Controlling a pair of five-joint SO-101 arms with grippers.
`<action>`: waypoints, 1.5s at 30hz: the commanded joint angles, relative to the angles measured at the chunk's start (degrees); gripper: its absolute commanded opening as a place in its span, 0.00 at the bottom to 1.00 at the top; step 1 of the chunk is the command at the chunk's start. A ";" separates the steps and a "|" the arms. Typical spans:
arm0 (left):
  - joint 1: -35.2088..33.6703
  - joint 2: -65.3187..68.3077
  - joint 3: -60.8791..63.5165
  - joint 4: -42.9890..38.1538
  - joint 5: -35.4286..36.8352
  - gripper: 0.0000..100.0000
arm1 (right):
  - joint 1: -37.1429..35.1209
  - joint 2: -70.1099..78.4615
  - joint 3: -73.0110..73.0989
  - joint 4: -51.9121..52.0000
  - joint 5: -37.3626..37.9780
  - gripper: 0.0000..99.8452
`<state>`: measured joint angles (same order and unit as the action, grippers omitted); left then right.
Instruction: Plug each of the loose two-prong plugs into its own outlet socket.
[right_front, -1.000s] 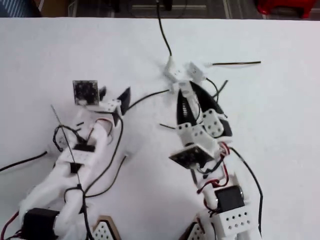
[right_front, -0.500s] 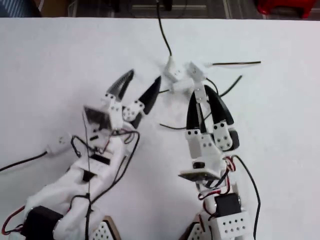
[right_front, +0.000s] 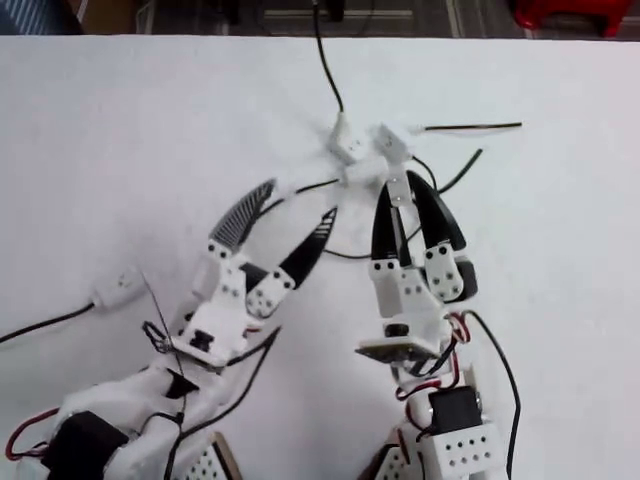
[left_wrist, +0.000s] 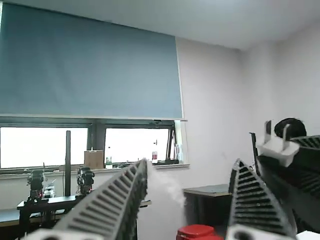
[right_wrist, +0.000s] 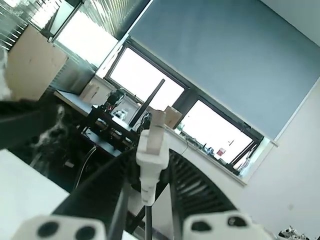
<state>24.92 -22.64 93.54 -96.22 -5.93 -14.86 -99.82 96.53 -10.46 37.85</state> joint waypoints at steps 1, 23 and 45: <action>2.15 -0.31 -0.88 -2.11 -0.35 0.26 | -0.40 -0.92 0.53 3.30 -0.18 0.02; 9.27 -0.31 1.49 -1.85 -0.44 0.26 | -11.12 -1.45 0.53 9.98 12.84 0.02; -1.98 0.13 -6.07 11.16 0.09 0.26 | -16.66 -3.47 -0.79 18.07 12.75 0.02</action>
<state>23.87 -22.90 89.58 -87.60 -5.67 -29.45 -102.11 96.62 5.89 50.51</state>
